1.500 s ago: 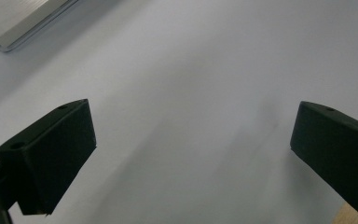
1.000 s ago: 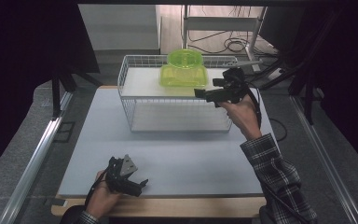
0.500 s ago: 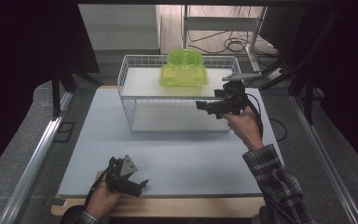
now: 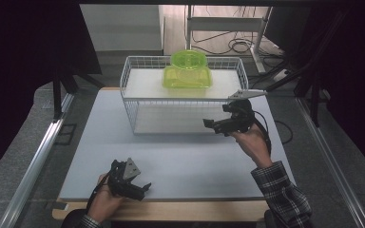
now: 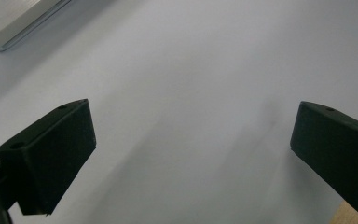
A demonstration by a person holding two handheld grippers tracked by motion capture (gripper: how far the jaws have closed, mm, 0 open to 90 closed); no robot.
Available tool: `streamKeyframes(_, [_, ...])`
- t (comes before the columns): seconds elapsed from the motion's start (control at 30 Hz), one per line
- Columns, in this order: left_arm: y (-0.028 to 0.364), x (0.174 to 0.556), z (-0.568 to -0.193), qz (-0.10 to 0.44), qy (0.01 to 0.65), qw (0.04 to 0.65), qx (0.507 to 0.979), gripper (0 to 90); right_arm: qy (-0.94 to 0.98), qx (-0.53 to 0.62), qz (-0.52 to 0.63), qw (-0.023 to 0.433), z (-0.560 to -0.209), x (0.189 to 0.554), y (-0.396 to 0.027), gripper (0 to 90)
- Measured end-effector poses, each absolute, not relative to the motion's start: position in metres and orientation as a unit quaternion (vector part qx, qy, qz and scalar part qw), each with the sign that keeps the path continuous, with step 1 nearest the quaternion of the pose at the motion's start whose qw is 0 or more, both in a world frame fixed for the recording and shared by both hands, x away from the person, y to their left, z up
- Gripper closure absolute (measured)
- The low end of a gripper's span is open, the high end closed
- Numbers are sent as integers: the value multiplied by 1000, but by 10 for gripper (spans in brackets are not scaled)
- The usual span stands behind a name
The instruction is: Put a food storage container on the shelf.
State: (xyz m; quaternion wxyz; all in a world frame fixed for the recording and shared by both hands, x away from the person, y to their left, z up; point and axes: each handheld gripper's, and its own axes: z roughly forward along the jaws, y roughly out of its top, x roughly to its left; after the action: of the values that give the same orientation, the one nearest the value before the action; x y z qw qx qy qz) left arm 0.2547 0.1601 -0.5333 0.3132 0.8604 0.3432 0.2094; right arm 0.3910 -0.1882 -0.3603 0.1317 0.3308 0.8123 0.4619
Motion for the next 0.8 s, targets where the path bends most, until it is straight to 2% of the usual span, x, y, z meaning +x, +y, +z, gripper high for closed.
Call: streamKeyframes(0.8, [159,254,-534,208,342,312,862,0,817,347,436,144,-424,357,-210,0])
